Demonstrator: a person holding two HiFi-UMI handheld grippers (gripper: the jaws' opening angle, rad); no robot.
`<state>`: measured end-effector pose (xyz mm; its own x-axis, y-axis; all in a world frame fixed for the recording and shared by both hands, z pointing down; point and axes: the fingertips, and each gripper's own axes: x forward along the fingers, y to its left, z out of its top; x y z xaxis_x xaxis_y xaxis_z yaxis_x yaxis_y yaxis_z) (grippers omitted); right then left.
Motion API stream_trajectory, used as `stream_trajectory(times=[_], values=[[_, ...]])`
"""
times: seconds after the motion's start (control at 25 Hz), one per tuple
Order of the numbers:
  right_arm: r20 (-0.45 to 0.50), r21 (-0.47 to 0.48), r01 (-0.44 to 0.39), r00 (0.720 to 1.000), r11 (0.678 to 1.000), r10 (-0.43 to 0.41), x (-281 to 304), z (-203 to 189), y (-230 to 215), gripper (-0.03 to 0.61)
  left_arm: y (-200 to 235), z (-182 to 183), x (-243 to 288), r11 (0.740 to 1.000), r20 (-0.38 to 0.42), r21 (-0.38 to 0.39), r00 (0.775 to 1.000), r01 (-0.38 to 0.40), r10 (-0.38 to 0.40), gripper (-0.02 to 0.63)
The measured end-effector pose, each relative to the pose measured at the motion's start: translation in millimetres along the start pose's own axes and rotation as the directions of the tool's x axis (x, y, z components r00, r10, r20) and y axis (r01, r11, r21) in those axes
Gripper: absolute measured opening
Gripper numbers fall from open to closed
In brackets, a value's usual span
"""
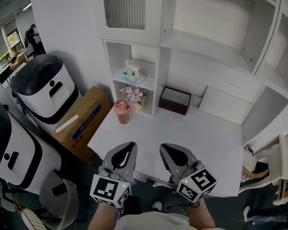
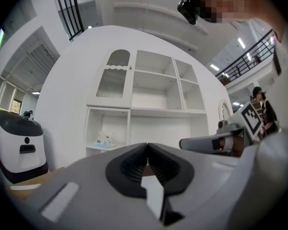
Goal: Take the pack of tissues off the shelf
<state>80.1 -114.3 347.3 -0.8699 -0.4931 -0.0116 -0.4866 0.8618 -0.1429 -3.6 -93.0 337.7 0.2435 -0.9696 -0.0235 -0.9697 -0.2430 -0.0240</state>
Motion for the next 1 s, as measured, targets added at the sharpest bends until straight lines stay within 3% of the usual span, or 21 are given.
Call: stream_trajectory(times=[1.0], values=[[-0.015, 0.010, 0.148, 0.989, 0.989, -0.148, 107, -9, 7, 0.002, 114, -10, 32, 0.991, -0.018, -0.032, 0.991, 0.130, -0.131, 0.002]])
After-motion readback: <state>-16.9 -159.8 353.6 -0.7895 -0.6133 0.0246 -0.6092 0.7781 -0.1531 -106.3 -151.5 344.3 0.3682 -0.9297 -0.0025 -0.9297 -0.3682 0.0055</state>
